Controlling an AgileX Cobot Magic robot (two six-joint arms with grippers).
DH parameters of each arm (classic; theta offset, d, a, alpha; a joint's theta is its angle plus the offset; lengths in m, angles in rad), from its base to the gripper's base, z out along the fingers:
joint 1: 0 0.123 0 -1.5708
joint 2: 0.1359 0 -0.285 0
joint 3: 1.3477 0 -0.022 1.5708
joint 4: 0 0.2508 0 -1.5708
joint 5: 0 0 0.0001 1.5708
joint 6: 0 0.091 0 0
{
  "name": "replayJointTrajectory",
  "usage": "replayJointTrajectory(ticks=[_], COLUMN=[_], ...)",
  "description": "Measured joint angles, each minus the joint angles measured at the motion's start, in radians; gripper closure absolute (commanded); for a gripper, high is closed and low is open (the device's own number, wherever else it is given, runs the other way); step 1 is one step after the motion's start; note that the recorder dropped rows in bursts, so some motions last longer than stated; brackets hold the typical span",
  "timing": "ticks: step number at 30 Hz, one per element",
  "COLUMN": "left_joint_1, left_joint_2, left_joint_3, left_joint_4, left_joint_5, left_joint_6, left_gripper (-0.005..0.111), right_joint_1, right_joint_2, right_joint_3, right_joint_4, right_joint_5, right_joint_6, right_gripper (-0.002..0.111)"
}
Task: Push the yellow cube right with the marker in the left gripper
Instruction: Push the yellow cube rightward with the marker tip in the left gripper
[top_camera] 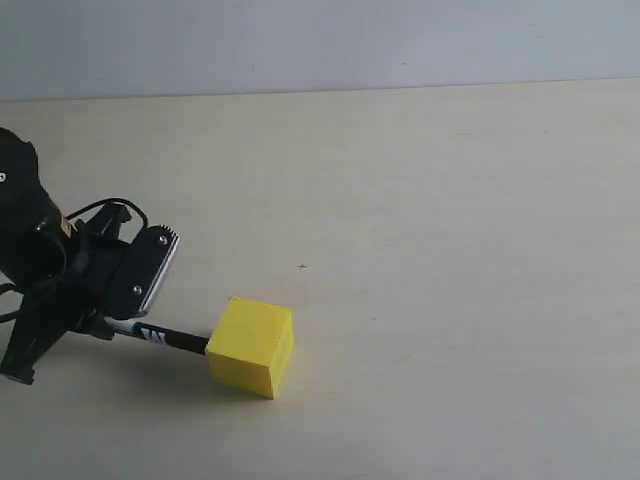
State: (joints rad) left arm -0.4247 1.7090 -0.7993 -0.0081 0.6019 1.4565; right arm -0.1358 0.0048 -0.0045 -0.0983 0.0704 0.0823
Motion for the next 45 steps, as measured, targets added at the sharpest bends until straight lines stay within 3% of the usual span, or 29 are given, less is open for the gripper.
replayJointTrajectory(ticks=[8, 11, 15, 19, 20, 27, 36, 45], left_joint_1=[0.095, 0.100, 0.032, -0.153, -0.166, -0.144, -0.138, -0.107], left_joint_2=[0.000, 0.000, 0.002, 0.002, 0.002, 0.002, -0.013, -0.015], left_joint_3=[0.000, 0.000, -0.023, -0.086, -0.096, -0.109, -0.112, -0.112], left_joint_4=[0.008, 0.008, 0.002, 0.000, 0.020, 0.085, 0.085, 0.166], left_joint_5=[0.040, 0.041, 0.035, 0.114, 0.129, 0.253, 0.216, 0.230], left_joint_6=[-0.021, -0.017, -0.018, -0.037, -0.078, -0.275, -0.514, -0.535], left_gripper=[0.107, 0.107, 0.107, 0.107, 0.107, 0.107, 0.107, 0.107], right_joint_1=[0.000, 0.000, 0.000, 0.000, 0.000, 0.000, 0.000, 0.000], right_joint_2=[0.000, 0.000, 0.000, 0.000, 0.000, 0.000, 0.000, 0.000], right_joint_3=[0.000, 0.000, 0.000, 0.000, 0.000, 0.000, 0.000, 0.000], right_joint_4=[0.000, 0.000, 0.000, 0.000, 0.000, 0.000, 0.000, 0.000], right_joint_5=[0.000, 0.000, 0.000, 0.000, 0.000, 0.000, 0.000, 0.000], right_joint_6=[0.000, 0.000, 0.000, 0.000, 0.000, 0.000, 0.000, 0.000], right_gripper=[0.108, 0.108, 0.108, 0.108, 0.108, 0.108, 0.108, 0.108])
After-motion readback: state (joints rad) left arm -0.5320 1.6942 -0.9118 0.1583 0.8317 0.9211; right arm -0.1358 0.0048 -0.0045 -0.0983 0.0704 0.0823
